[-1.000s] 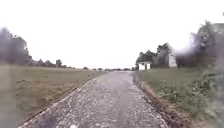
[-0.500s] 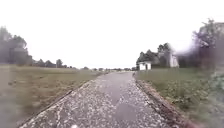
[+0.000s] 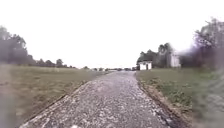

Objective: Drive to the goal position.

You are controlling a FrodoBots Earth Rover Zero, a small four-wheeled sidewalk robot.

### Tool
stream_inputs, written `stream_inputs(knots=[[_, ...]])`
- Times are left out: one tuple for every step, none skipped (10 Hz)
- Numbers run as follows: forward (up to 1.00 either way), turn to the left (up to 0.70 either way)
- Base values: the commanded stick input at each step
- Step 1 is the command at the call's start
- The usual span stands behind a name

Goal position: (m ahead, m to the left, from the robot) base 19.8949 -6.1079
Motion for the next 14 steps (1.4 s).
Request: stream_inputs(knots=[[0.70, 0.00], [0.70, 0.00], [0.70, 0.00], [0.70, 0.00], [0.70, 0.00], [0.70, 0.00], [0.70, 0.00], [0.70, 0.00], [0.70, 0.00], [0.70, 0.00], [0.70, 0.00], [0.70, 0.00], [0.70, 0.00], [0.70, 0.00]])
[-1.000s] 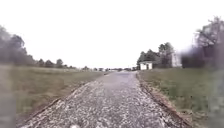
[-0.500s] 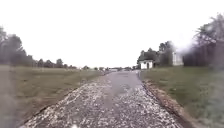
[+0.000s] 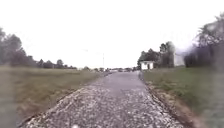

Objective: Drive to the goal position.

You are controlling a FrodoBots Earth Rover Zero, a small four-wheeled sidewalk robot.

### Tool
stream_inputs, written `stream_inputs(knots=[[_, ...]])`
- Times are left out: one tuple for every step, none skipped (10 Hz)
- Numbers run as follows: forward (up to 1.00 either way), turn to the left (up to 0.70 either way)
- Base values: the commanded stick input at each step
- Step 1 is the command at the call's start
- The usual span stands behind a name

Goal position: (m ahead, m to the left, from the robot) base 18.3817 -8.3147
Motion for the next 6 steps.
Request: stream_inputs(knots=[[0.70, 0.00], [0.70, 0.00], [0.70, 0.00], [0.70, 0.00], [0.70, 0.00], [0.70, 0.00]])
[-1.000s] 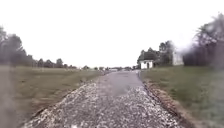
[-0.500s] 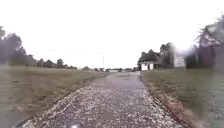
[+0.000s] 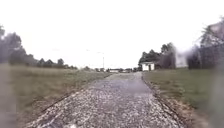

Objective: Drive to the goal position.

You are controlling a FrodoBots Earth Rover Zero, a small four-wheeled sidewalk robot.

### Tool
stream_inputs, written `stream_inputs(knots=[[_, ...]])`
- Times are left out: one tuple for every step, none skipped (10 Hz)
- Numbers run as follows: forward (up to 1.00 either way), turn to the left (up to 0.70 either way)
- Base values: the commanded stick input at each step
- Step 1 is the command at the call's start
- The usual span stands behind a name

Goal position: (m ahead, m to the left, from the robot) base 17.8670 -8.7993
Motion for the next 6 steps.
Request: stream_inputs(knots=[[0.70, 0.00], [0.70, 0.00], [0.70, -0.20], [0.70, -0.23], [0.70, -0.25], [0.70, -0.25]])
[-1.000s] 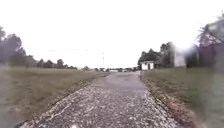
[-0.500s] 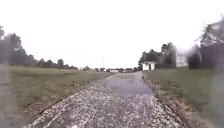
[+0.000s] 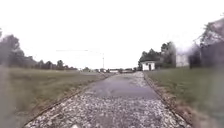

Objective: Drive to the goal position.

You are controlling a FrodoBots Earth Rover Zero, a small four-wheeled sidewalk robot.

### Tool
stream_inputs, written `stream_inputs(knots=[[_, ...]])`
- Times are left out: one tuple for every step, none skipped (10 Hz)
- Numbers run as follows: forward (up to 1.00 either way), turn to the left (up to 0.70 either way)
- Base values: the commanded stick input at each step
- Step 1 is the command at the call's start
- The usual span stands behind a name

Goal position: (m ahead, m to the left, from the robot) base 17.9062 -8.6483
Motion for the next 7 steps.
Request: stream_inputs(knots=[[0.70, -0.25], [0.70, -0.25], [0.70, -0.25], [0.70, 0.00], [0.70, 0.00], [0.70, 0.00], [0.70, 0.00]])
